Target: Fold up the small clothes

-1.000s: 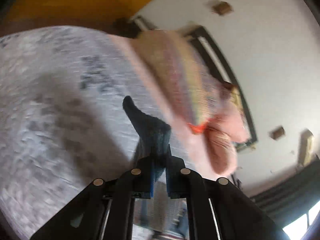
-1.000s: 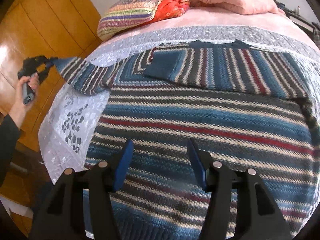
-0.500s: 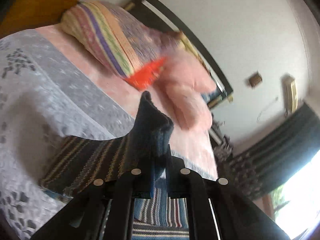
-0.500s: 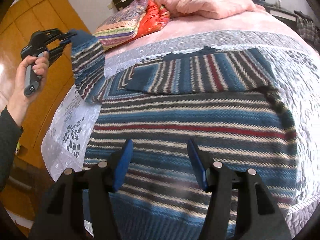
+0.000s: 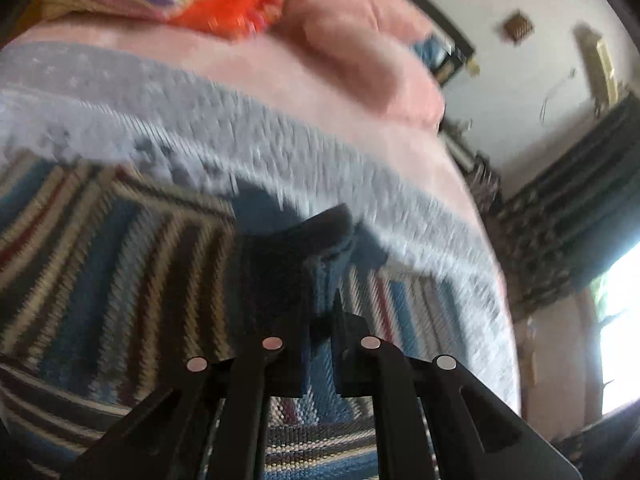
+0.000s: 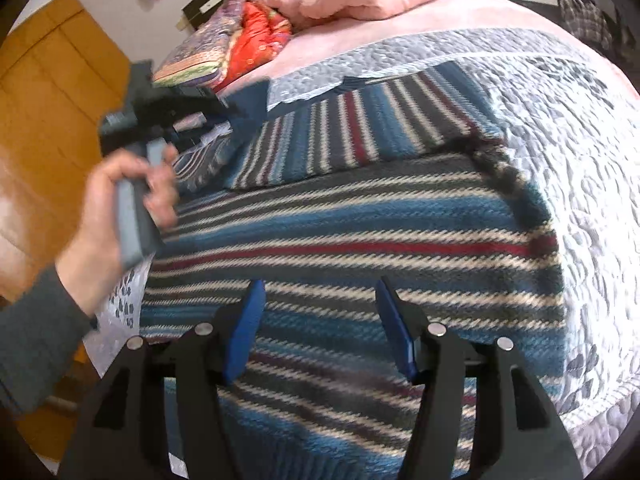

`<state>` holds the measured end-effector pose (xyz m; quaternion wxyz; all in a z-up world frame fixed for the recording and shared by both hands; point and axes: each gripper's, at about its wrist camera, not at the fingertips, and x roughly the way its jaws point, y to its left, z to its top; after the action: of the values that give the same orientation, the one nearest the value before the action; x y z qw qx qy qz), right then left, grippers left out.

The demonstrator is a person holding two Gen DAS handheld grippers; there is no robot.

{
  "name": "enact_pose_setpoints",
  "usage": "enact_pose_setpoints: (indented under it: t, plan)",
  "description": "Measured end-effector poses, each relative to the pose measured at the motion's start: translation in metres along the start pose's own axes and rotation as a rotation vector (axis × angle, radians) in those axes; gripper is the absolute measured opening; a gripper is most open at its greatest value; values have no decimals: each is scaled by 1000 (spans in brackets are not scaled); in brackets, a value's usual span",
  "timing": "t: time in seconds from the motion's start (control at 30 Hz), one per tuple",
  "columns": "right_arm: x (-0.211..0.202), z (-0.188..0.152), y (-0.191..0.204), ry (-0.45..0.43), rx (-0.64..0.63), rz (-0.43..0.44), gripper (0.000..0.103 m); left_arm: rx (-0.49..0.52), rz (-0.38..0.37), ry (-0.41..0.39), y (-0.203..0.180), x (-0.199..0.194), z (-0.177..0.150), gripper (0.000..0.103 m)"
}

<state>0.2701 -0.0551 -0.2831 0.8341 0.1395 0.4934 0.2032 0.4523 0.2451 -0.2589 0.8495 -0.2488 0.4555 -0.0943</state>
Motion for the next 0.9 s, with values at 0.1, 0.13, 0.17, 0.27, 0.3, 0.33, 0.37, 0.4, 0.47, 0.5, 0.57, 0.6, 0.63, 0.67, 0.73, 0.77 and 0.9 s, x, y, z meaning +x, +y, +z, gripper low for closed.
enact_pose_setpoints:
  t: [0.1, 0.13, 0.17, 0.27, 0.3, 0.33, 0.37, 0.4, 0.47, 0.5, 0.57, 0.6, 0.63, 0.67, 0.73, 0.77, 0.9]
  plan:
    - [3, 19, -13, 14, 54, 37, 71, 62, 49, 76, -4, 25, -20, 30]
    - [6, 27, -15, 21, 82, 65, 74, 71, 54, 80, -1, 25, -22, 48]
    - [9, 37, -19, 33, 118, 103, 75, 83, 50, 59, 0, 16, -28, 67]
    - [34, 73, -28, 83, 270, 271, 75, 85, 14, 2, 15, -19, -37, 78]
    - [51, 86, -31, 115, 333, 334, 73, 74, -2, 10, 22, -30, -42, 78]
    - [68, 96, -30, 145, 386, 398, 67, 54, -18, 15, 31, -40, -48, 78]
    - [93, 107, -31, 191, 446, 477, 62, 39, -27, 11, 38, -47, -52, 78]
    - [107, 113, -29, 210, 481, 496, 54, 25, -30, 10, 44, -54, -57, 78]
    - [146, 128, -26, 251, 545, 519, 52, -8, -36, 4, 61, -69, -73, 80]
    - [157, 133, -24, 264, 562, 517, 50, -24, -39, 2, 67, -74, -79, 80]
    - [181, 140, -18, 295, 582, 506, 50, -71, -52, 6, 82, -82, -94, 81]
    - [191, 144, -13, 302, 578, 485, 50, -95, -57, 9, 90, -84, -100, 81]
    - [198, 146, -8, 305, 569, 469, 49, -117, -64, 12, 97, -86, -105, 81]
    - [205, 149, -3, 311, 560, 452, 48, -139, -72, 11, 106, -89, -113, 81]
    - [211, 153, 4, 310, 551, 440, 45, -176, -79, 12, 119, -89, -123, 81]
    - [213, 156, 7, 306, 546, 432, 42, -187, -92, 11, 123, -89, -126, 81]
    - [215, 166, 16, 298, 489, 365, 6, -218, -131, -1, 130, -95, -127, 81]
